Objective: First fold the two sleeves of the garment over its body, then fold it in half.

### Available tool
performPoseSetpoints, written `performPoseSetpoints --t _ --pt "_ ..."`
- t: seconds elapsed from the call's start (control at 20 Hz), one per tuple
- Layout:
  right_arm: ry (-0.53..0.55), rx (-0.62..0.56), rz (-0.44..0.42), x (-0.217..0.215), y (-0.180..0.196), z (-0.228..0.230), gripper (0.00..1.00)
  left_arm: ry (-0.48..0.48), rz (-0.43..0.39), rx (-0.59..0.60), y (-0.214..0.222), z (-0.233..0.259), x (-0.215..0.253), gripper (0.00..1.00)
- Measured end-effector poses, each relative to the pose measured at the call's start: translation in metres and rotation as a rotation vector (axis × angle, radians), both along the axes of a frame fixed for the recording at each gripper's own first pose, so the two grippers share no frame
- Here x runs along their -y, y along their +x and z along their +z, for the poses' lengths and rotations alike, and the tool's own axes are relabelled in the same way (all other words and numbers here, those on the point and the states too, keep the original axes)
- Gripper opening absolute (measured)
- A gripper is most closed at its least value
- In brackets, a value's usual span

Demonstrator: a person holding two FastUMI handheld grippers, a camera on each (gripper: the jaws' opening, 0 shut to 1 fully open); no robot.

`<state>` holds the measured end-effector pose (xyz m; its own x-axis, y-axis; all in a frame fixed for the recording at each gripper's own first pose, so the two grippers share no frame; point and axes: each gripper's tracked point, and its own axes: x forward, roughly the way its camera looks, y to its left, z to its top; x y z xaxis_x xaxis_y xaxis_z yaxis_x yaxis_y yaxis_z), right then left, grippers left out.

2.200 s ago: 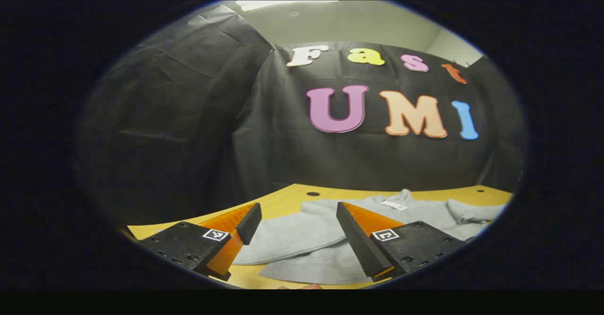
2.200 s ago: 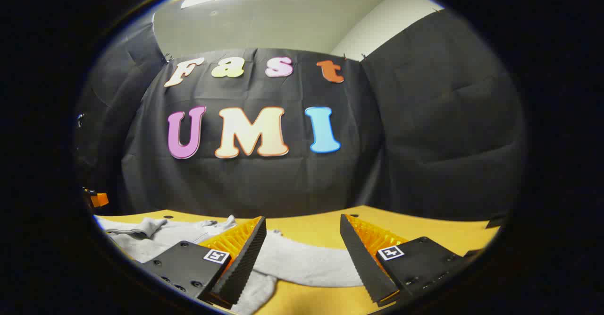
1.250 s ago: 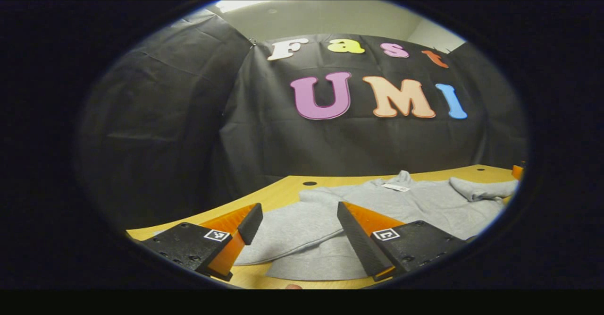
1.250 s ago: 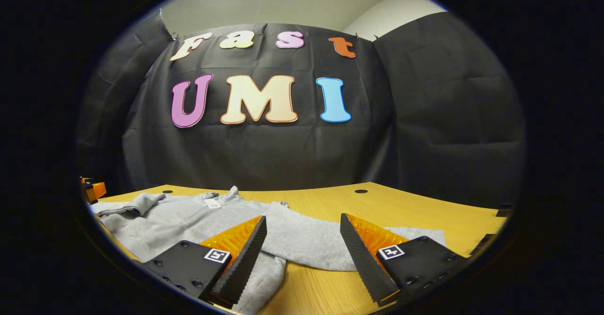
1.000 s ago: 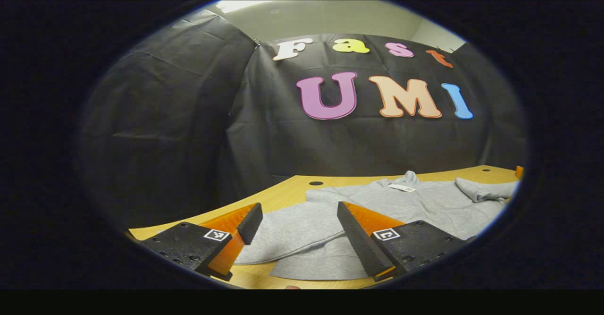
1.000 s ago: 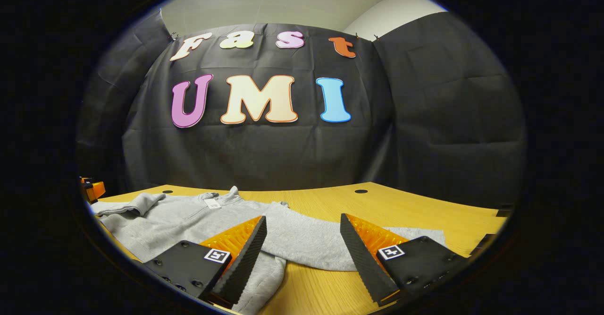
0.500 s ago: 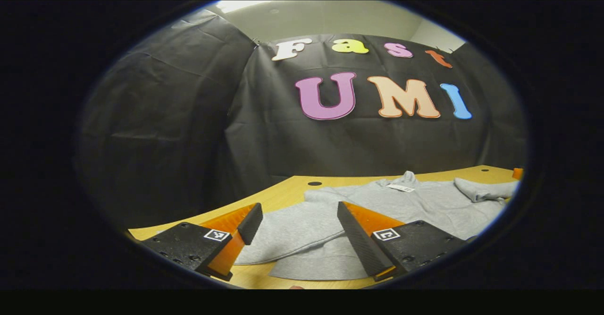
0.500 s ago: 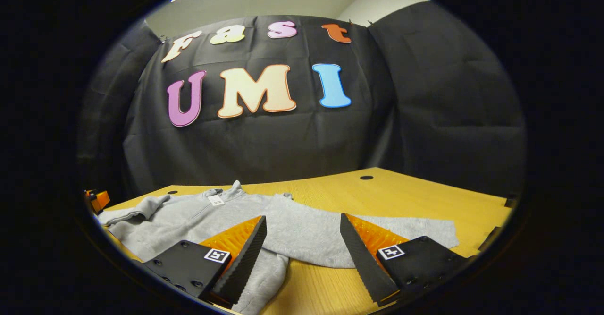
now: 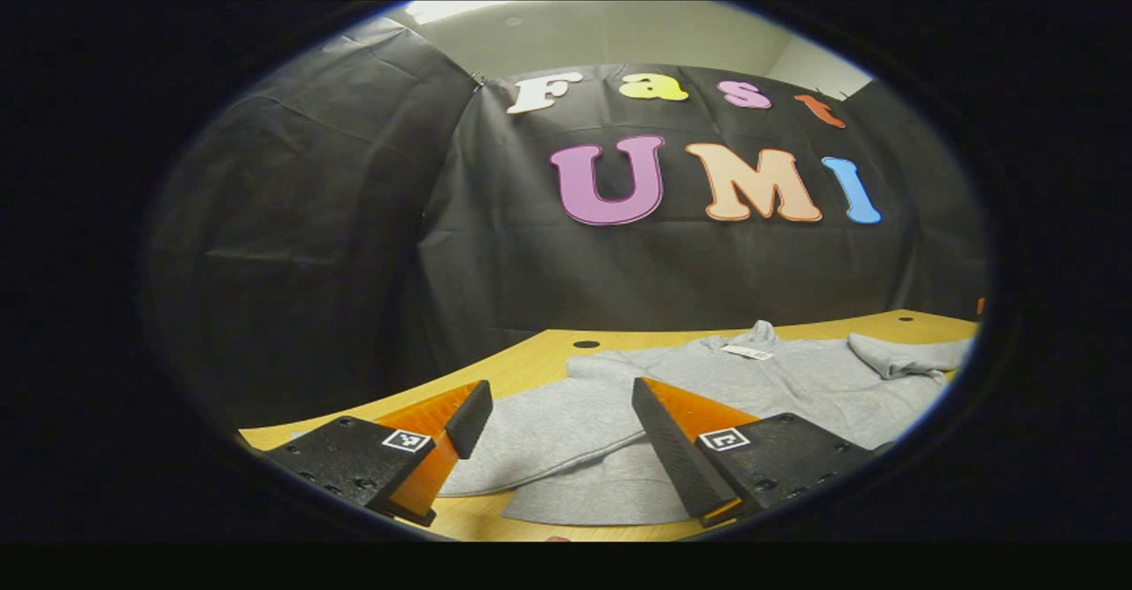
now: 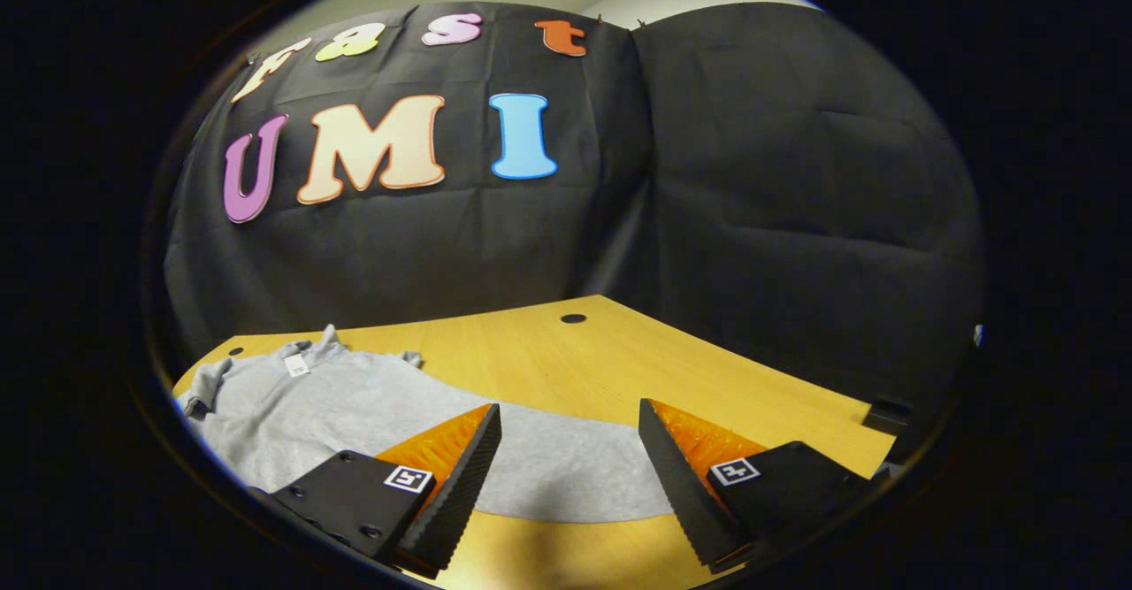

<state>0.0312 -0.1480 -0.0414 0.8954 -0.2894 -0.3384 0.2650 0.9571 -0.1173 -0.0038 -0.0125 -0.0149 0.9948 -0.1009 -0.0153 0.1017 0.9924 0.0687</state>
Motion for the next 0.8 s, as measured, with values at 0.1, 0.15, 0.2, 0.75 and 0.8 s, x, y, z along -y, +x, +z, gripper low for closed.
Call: performPoseSetpoints --t 0.1,0.15,0.2,0.75,0.8 --pt "-0.029 -0.054 -0.036 0.022 -0.004 -0.005 0.94 0.000 -0.001 0.000 -0.001 0.000 0.000 0.94" --pt "-0.041 -0.080 -0.053 0.031 -0.006 -0.008 0.94 0.000 -0.001 0.001 -0.001 0.000 0.001 0.94" --pt "-0.044 -0.108 -0.065 0.037 -0.009 -0.012 0.98 0.000 -0.002 0.001 -0.001 0.000 0.001 0.94" --pt "0.013 -0.388 -0.114 0.070 -0.025 -0.090 0.94 -0.001 -0.003 0.002 -0.001 0.000 0.003 0.93" --pt "0.018 -0.401 -0.107 0.068 -0.026 -0.090 0.98 -0.001 -0.003 0.002 -0.001 -0.001 0.003 0.93"
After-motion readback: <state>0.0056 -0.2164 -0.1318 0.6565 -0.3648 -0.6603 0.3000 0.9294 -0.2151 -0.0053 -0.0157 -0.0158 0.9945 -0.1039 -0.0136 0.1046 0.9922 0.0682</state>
